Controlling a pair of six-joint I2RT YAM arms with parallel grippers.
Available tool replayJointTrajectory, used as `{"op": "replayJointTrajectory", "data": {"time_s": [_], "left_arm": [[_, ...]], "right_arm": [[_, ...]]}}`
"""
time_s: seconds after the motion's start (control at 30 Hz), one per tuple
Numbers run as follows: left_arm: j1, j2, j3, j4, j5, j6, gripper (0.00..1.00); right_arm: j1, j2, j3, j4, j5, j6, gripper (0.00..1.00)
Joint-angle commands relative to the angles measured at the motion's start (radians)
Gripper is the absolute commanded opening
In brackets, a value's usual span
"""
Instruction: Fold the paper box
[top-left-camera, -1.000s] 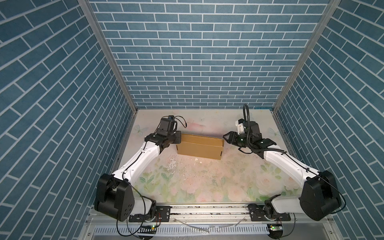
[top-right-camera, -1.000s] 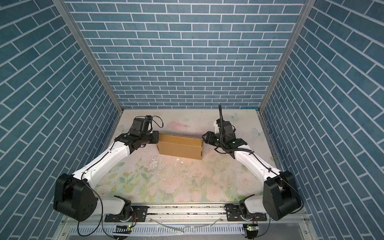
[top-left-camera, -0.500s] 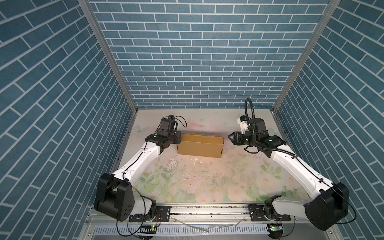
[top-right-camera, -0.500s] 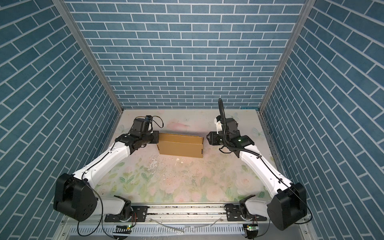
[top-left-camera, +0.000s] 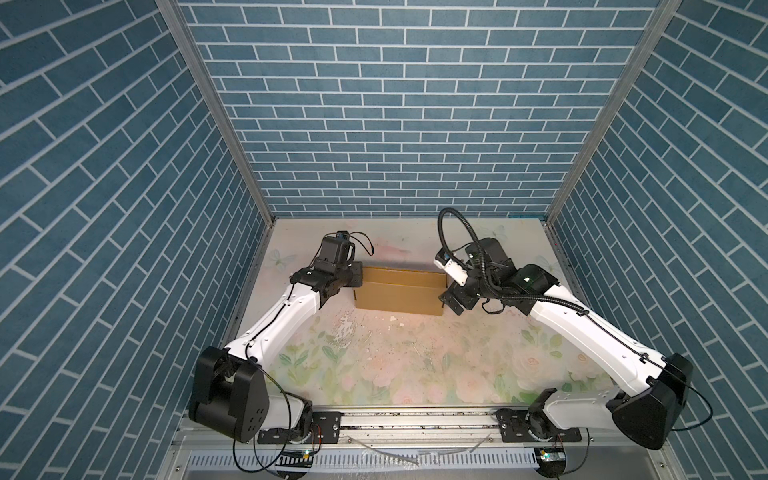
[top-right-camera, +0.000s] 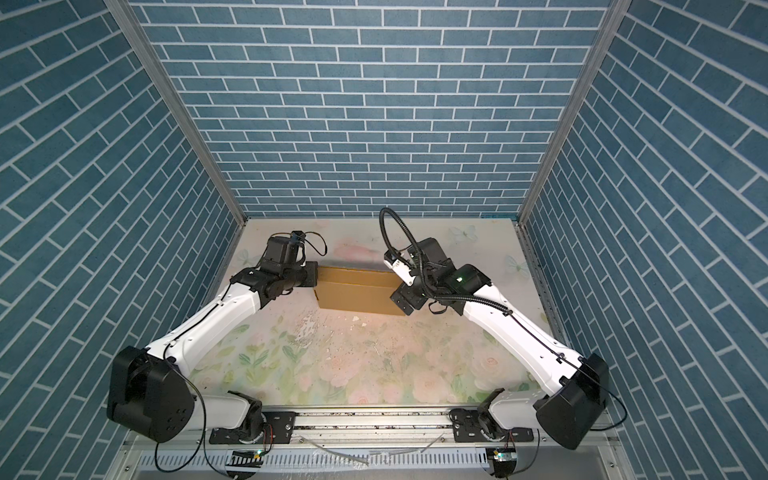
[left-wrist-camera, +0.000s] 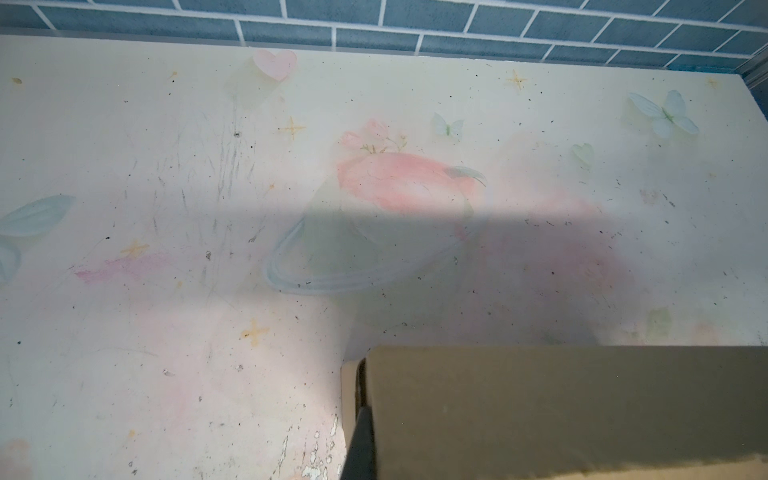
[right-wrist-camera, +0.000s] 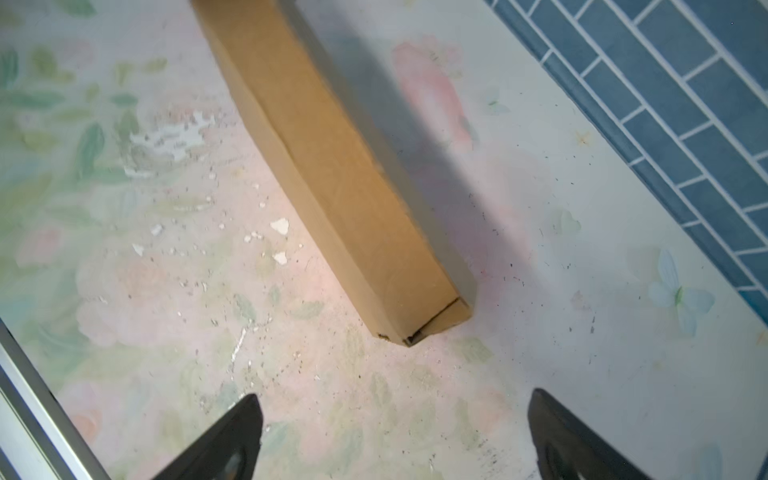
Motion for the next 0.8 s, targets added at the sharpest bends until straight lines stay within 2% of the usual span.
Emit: {"op": "replayJointTrajectory", "data": {"time_s": [0.0, 0.37, 0.77], "left_arm": [[-0.005, 0.034, -0.006, -0.132, -0.011, 0.006, 0.00], [-0.006, 0.041, -0.003, -0.135, -0.005, 0.016, 0.00], [-0.006, 0.053, -0.001, -0.120, 0.012, 0.014, 0.00]], "right_arm": [[0.042, 0.019, 0.027, -0.045, 0.095, -0.182, 0.99], [0.097, 0.179, 0.120, -0.009, 0.252, -0.278, 0.99], [0.119, 0.259, 0.189, 0.032, 0.280, -0.316, 0.99]]}}
